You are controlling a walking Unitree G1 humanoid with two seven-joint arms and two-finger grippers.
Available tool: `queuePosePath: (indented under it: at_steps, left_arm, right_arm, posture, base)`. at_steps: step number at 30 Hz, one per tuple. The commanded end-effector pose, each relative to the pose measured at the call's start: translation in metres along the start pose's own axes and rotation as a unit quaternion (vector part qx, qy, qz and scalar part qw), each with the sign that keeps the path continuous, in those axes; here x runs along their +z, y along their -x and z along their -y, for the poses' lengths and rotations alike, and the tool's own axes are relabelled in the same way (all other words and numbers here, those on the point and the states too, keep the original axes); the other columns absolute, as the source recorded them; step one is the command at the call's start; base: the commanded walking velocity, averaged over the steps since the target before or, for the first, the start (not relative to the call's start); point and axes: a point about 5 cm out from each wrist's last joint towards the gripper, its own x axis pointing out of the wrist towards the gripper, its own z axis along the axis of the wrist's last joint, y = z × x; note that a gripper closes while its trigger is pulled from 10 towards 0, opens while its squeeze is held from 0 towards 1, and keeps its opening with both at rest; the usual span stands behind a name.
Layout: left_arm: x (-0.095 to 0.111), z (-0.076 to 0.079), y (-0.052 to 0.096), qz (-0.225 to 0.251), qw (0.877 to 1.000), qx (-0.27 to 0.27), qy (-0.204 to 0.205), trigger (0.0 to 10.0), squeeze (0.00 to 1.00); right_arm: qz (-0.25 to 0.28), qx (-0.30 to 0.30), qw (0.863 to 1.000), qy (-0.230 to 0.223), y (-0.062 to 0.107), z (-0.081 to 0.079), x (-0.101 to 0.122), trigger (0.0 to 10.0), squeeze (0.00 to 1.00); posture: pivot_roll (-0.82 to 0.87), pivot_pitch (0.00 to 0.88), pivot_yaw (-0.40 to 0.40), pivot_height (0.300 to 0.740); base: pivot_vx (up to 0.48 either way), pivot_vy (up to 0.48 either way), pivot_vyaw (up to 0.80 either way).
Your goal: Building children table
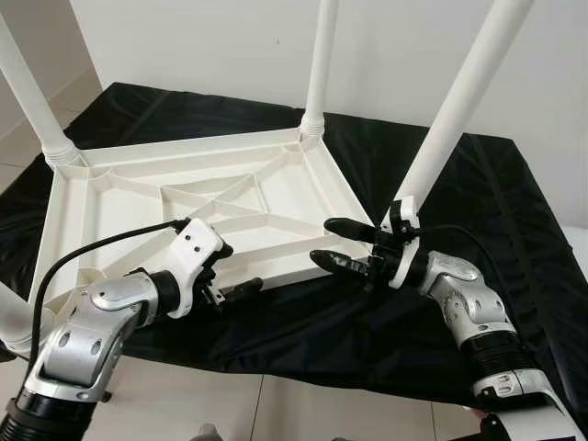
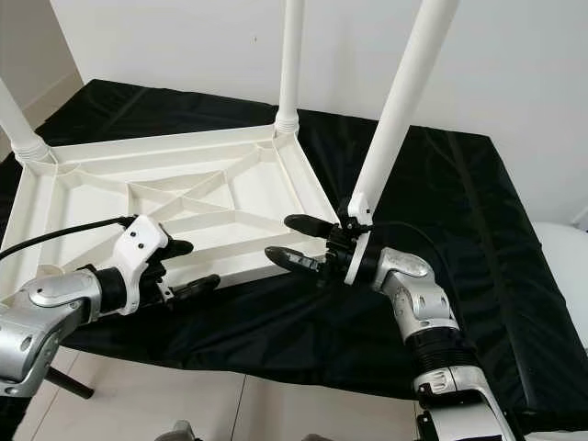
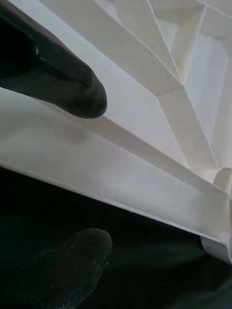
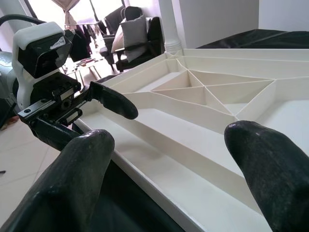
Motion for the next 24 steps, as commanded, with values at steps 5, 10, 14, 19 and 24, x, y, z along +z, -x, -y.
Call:
queuePosePath:
  at_steps: [5,10,14,19,24]
  left_arm:
    - [-0.009,0.004,0.003,-0.05,0.998,-0.035,-0.002,10.0,0.0]
    - [-0.007,0.0,0.005,-0.049,0.998,-0.039,-0.005,10.0,0.0]
    - [-0.008,-0.004,0.007,-0.053,0.998,-0.027,-0.006,10.0,0.0]
    - [-0.005,-0.004,0.006,-0.046,0.999,-0.024,-0.002,10.0,0.0]
    - [-0.004,-0.006,0.003,-0.041,0.999,-0.017,-0.001,10.0,0.0]
  right_arm:
    - [0.02,-0.016,1.0,0.017,-0.003,0.007,0.012,10.0,0.0]
    - [0.024,-0.016,0.999,0.021,-0.004,0.008,0.015,10.0,0.0]
    - [0.024,-0.018,0.999,0.021,-0.003,0.009,0.015,10.0,0.0]
    - [0.026,-0.023,0.999,0.018,-0.003,0.009,0.013,10.0,0.0]
    - [0.035,-0.03,0.999,0.014,-0.005,0.008,0.013,10.0,0.0]
  posture:
    - [0.07,0.0,-0.034,0.74]
    - [0.07,0.0,-0.037,0.74]
    - [0.07,0.0,-0.038,0.74]
    - [0.07,0.0,-0.045,0.74]
    - [0.07,0.0,-0.05,0.74]
  base:
    - [0.0,0.0,0.0]
    - [0.0,0.0,0.0]
    - [0.0,0.0,0.0]
    - [0.0,0.0,0.0]
    - [0.0,0.0,0.0]
